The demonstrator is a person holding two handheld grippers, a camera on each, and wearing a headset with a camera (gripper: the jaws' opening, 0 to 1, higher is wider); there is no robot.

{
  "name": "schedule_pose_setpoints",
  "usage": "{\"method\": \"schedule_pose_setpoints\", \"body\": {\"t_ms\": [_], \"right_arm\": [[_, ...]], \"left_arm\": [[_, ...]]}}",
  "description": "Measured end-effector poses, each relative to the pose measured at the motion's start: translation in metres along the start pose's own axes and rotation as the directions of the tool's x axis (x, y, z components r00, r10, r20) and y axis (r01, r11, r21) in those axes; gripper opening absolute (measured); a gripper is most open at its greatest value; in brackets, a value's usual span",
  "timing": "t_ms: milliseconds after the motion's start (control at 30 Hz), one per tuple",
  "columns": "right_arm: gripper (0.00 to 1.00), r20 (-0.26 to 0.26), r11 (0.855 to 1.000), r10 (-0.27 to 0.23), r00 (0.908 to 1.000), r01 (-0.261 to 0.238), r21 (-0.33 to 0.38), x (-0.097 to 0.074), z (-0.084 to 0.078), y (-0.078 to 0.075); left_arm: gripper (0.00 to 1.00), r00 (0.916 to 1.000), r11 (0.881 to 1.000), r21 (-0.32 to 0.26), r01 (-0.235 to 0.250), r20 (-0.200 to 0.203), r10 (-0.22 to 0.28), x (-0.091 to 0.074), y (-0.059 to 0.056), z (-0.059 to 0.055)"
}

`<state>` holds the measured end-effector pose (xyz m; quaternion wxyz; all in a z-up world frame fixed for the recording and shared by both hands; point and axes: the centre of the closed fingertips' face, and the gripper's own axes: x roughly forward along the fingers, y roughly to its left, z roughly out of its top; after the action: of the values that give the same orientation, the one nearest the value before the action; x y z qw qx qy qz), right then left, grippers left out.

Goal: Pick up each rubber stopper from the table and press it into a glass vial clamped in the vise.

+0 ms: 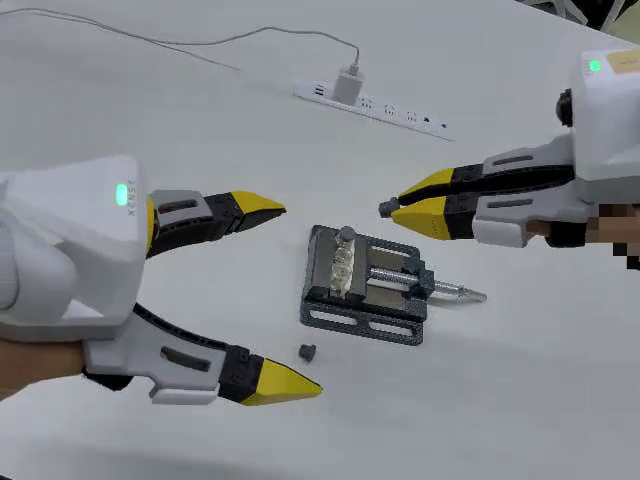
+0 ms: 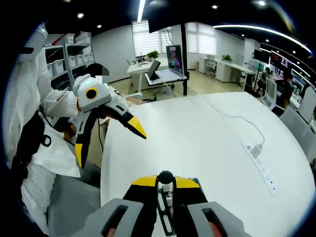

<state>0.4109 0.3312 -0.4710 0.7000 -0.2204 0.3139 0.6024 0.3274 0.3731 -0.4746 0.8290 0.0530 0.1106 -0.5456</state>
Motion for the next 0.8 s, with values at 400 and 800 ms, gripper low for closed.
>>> {"method": "schedule_pose_setpoints", "body": {"t_ms": [400, 800], "right_arm": [[0.05, -0.232, 0.995, 0.021, 0.9724, -0.044, -0.091, 0.039, -0.028, -0.017], [0.05, -0.396, 0.98, 0.023, 0.9181, -0.1, -0.173, 0.072, -0.06, -0.025]], "left_arm": [[0.92, 0.9997, 1.0, -0.012, -0.013, -0.02, 0.013, -0.002, 0.004, -0.015], [0.93, 0.9994, 0.999, -0.024, -0.022, -0.027, 0.021, -0.001, 0.009, -0.025]]}}
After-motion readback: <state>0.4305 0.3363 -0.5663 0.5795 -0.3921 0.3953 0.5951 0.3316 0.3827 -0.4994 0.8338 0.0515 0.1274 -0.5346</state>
